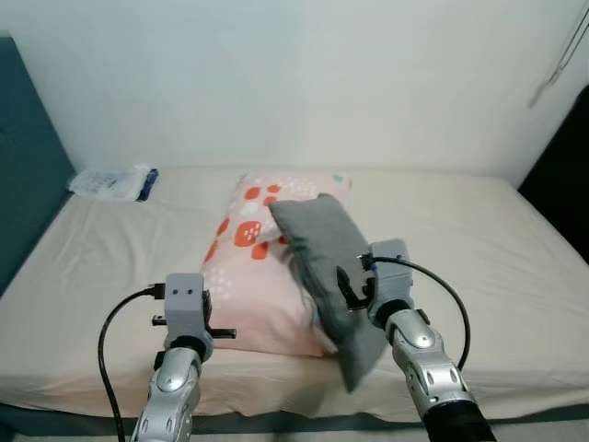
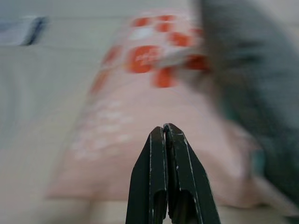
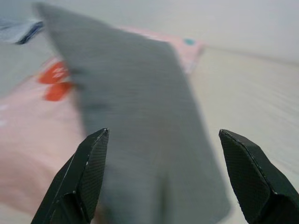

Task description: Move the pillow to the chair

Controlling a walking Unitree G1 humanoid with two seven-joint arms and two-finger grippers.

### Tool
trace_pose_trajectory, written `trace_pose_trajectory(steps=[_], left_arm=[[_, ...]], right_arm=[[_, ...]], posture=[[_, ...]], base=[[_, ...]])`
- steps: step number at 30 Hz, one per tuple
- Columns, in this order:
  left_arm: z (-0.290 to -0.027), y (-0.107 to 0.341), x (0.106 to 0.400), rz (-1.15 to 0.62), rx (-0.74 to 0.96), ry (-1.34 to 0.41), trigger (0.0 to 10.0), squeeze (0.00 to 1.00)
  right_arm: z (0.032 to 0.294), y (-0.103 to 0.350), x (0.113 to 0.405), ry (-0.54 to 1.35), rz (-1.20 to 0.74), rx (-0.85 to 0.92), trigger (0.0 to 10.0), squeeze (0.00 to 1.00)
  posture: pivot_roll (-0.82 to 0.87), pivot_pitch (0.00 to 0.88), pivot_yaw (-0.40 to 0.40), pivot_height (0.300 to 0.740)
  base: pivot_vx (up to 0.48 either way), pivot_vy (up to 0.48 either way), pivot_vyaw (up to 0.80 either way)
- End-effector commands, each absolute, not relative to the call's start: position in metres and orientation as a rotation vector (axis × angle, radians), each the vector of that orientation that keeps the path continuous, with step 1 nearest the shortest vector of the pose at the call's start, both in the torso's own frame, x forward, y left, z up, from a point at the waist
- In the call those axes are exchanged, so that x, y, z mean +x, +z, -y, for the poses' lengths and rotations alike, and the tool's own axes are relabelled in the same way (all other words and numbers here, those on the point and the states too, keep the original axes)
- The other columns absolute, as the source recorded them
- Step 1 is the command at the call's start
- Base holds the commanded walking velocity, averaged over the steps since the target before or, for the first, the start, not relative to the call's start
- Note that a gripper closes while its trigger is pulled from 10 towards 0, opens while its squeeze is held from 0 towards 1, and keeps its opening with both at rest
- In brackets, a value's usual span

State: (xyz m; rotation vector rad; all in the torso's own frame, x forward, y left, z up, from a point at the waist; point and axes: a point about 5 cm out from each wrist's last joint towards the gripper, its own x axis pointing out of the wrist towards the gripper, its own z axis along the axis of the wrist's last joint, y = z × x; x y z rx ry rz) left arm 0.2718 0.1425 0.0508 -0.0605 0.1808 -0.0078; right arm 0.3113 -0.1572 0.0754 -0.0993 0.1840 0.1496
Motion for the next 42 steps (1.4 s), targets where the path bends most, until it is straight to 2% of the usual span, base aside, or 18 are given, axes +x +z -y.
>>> trace_pose_trajectory(steps=[1, 17, 30, 42], left_arm=[[-0.1444, 0.0466, 0.2691, -0.209, -0.07, -0.005, 10.0, 0.0], [-0.1393, 0.0467, 0.2701, -0.218, -0.057, -0.037, 10.0, 0.0], [-0.1389, 0.0467, 0.2684, -0.216, -0.071, -0.053, 10.0, 0.0], [-0.1391, 0.0478, 0.2676, -0.206, -0.072, -0.052, 10.0, 0.0]], right_arm=[[0.1563, 0.0707, 0.3095, 0.149, -0.204, -0.086, 10.0, 0.0], [0.1549, 0.0705, 0.3106, 0.151, -0.205, -0.087, 10.0, 0.0], [0.1539, 0.0707, 0.3105, 0.153, -0.204, -0.087, 10.0, 0.0], [0.1551, 0.0708, 0.3097, 0.151, -0.206, -0.086, 10.0, 0.0]], posture=[[0.05, 0.0, -0.078, 0.74], [0.05, 0.0, -0.079, 0.74], [0.05, 0.0, -0.077, 0.74], [0.05, 0.0, -0.08, 0.74]], base=[[0.0, 0.0, 0.0], [0.0, 0.0, 0.0], [0.0, 0.467, 0.0], [0.0, 0.0, 0.0]])
